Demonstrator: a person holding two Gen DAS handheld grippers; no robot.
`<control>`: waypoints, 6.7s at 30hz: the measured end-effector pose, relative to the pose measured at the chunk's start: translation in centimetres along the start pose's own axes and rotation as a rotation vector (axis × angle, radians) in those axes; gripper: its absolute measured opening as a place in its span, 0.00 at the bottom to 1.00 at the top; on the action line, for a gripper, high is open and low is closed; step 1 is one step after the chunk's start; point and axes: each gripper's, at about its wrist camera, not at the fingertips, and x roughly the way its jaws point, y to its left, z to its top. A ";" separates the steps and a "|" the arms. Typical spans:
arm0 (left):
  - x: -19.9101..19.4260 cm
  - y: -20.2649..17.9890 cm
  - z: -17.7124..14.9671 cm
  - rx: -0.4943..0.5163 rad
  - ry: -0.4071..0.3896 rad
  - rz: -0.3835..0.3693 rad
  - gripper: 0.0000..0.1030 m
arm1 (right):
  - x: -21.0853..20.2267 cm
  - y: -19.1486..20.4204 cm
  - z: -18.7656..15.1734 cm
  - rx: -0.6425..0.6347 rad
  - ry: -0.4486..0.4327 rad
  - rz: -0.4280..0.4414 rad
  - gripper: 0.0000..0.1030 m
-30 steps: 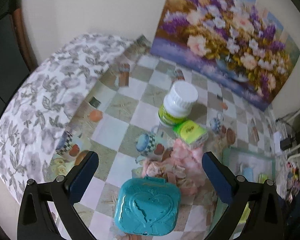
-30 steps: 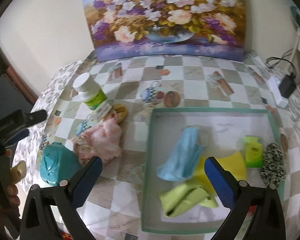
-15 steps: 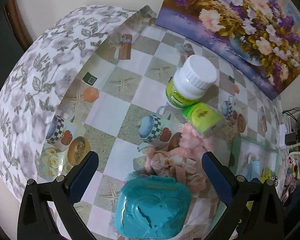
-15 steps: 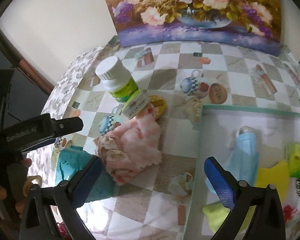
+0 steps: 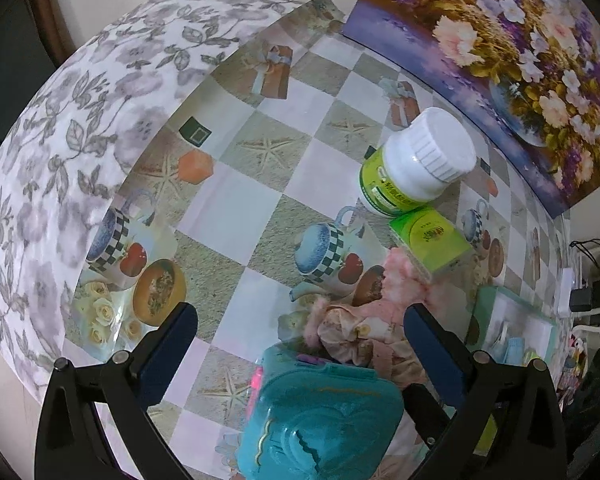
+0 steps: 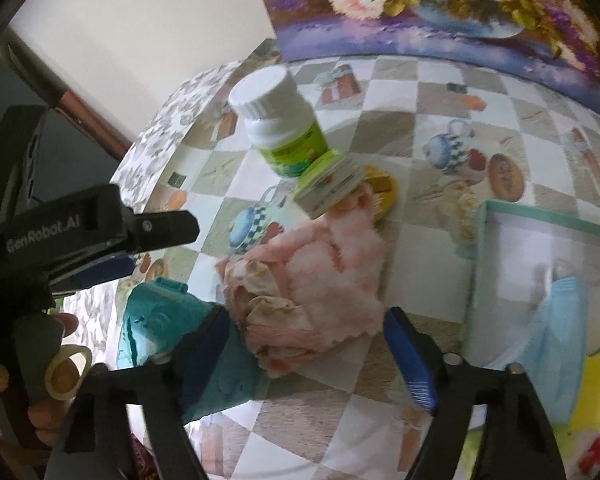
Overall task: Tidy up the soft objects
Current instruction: 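Close the right gripper on the pink fluffy towel in the pile, then lift the pink towel with the right gripper while the left grasps a green tissue pack, then carry towel and tissue pack into the tray and open both grippers, then withdraw both grippers from the tray toward the remaining pile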
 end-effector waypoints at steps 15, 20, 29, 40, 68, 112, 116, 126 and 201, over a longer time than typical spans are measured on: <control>0.2 0.0 0.0 -0.007 0.008 -0.005 1.00 | 2.0 0.3 -0.3 0.006 0.044 0.083 0.29; 0.1 -0.2 0.0 -0.002 0.005 -0.007 1.00 | 2.2 0.6 -0.4 -0.012 0.046 0.083 0.14; -0.3 -0.4 0.1 0.001 -0.003 -0.011 1.00 | 0.9 0.4 -0.3 -0.013 0.023 0.099 0.11; -1.8 -0.6 0.2 0.011 -0.042 -0.016 1.00 | -1.8 0.9 0.5 -0.019 -0.043 0.117 0.11; -0.9 -6.7 0.1 0.114 -0.060 -0.043 0.87 | -15.0 -9.6 1.9 0.252 -0.354 0.039 0.11; -2.0 -14.9 -1.8 0.177 -0.116 -0.132 0.52 | -23.2 -19.8 -2.0 0.478 -0.499 -0.064 0.11; -2.9 -17.7 -3.7 0.263 -0.124 -0.153 0.52 | -24.7 -20.7 -2.8 0.495 -0.517 -0.114 0.11; -2.8 -24.0 -8.2 0.452 -0.100 -0.174 0.52 | -26.4 -23.9 -5.0 0.555 -0.521 -0.177 0.11; -5.6 -9.0 -7.9 0.160 -0.201 -0.006 0.93 | -16.1 -14.1 -8.2 0.325 -0.155 -0.477 1.00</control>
